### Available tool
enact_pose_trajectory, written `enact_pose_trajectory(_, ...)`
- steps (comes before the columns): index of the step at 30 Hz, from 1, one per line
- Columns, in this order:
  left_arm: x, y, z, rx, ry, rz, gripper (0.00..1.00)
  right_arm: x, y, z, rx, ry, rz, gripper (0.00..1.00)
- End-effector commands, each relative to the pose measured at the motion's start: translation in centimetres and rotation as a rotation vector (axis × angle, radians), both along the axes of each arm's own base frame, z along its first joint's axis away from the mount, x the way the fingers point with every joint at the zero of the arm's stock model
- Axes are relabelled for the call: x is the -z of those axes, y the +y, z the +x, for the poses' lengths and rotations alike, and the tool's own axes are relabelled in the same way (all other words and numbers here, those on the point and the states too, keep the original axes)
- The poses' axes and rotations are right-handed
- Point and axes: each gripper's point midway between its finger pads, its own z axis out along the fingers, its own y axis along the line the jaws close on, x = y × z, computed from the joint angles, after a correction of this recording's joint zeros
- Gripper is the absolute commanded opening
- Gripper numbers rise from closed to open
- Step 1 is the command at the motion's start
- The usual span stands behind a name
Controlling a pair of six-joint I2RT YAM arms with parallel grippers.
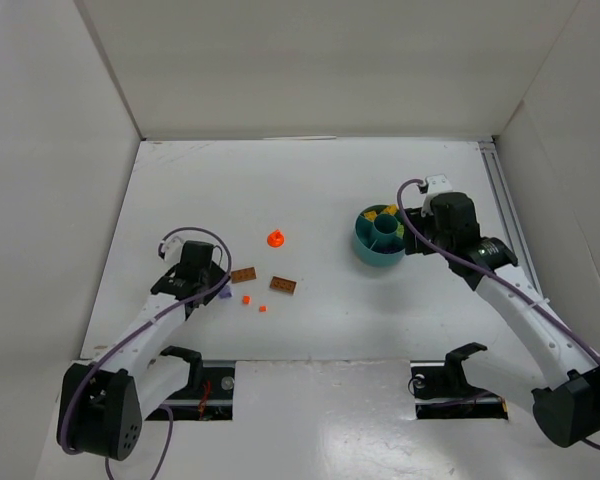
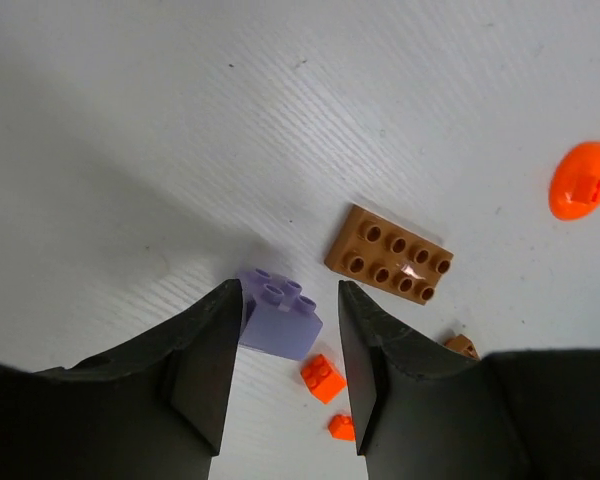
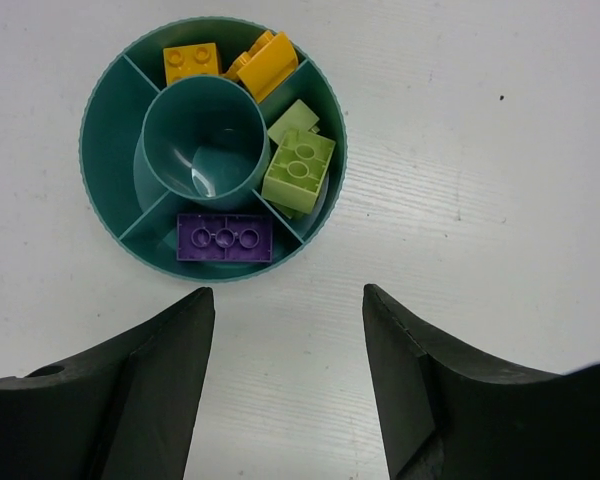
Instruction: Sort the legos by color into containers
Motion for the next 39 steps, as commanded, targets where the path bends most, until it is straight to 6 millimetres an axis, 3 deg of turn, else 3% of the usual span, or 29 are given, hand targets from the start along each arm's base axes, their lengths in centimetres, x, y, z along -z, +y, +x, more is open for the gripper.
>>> enact_pose_trajectory(1, -0.3, -0.5, 0.1, 0.059, -0.037, -0.009, 0.39, -2.5, -0.4, 0.4, 0.018, -0.068, 0.012, 0.66)
enact_pose_trajectory(5, 0.3, -0.6, -0.2, 0.075, -0.024, -0.002, 0.5, -2.1, -0.7, 0.0, 0.013, -0.047, 0.003, 0.66)
enact_pose_trajectory(11, 1.7, -0.9, -0.9, 0.1, 0.025, -0.007, 0.5, -2.6, -1.6, -0.4, 0.039, -0.058, 0.001, 0.66)
enact_pose_trajectory(14, 2.1, -1.1, -1.3, 0.112, 0.035, -0.005, 0.46, -2.6, -1.6, -0.4, 0.039, -0.058, 0.001, 0.67)
enact_pose_trajectory(22, 1.8, -1.6, -1.3, 0.142, 0.003, -0.013, 0.46, -2.2, -1.9, -0.4, 0.048, -0.05, -0.002, 0.67)
enact_pose_trajectory(26, 1.9, -1.9, -1.3, 0.16, 0.006, -0.022, 0.32, -2.1, -1.8, -0.6, 0.03, -0.049, -0.007, 0.67)
enact_pose_trajectory(28, 1.6, -2.4, -0.9, 0.182, -0.012, -0.041, 0.25, -2.6, -1.1, -0.3, -0.033, -0.075, -0.013, 0.67)
enact_pose_trajectory(33, -0.2, -4.2, 0.1, 0.263, -0.083, -0.104, 0.23, -2.5, 1.4, 0.0, -0.23, -0.117, -0.005, 0.67)
enact_pose_trajectory(35, -1.8, -5.1, 0.9, 0.302, -0.132, -0.133, 0.23, -3.6, 4.5, -0.1, -0.421, -0.186, 0.052, 0.67)
enact_pose_trajectory(39, -8.0, -9.0, 2.6, 0.47, -0.323, -0.271, 0.23, -6.3, 11.4, -3.0, -0.854, -0.383, 0.124, 0.69)
